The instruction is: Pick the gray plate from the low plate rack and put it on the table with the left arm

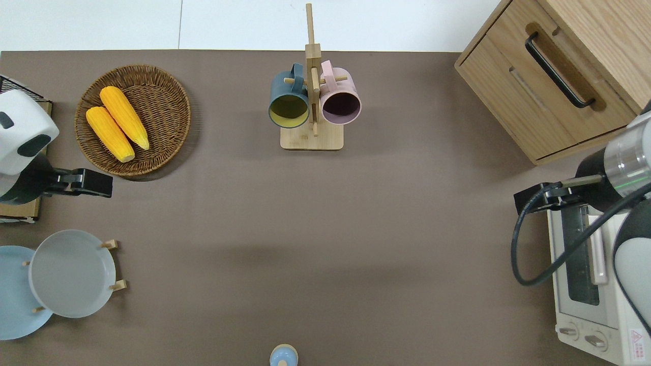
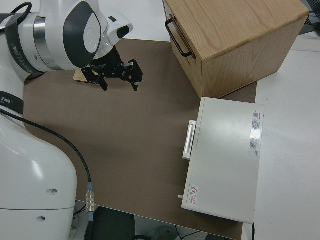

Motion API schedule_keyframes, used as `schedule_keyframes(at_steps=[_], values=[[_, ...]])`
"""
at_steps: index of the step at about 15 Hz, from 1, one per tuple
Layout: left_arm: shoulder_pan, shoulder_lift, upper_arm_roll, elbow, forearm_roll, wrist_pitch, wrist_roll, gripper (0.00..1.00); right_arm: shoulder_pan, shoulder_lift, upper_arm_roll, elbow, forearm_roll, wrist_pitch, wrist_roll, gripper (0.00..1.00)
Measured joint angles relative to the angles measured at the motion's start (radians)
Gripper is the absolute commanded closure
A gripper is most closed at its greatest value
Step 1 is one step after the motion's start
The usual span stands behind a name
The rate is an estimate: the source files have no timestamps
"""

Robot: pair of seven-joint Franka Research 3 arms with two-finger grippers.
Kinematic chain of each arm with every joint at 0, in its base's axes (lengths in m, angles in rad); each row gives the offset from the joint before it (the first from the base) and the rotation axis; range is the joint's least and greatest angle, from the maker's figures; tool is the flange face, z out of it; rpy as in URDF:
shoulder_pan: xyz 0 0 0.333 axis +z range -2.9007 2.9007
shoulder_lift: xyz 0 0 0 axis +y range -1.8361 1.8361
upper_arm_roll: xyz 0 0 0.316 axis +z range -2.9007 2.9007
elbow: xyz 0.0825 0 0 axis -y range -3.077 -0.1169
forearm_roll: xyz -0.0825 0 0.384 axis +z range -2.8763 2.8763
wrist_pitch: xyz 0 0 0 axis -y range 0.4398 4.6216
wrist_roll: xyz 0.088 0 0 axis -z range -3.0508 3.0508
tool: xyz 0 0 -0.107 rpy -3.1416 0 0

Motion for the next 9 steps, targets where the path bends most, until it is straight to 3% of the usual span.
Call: schedule_keyframes(at_steps=[9], values=[[0.0, 0.002, 0.001, 0.001, 0.009, 0.0, 0.0, 0.01, 0.0, 0.0, 0.0, 0.0, 0.0, 0.0, 0.0, 0.017]])
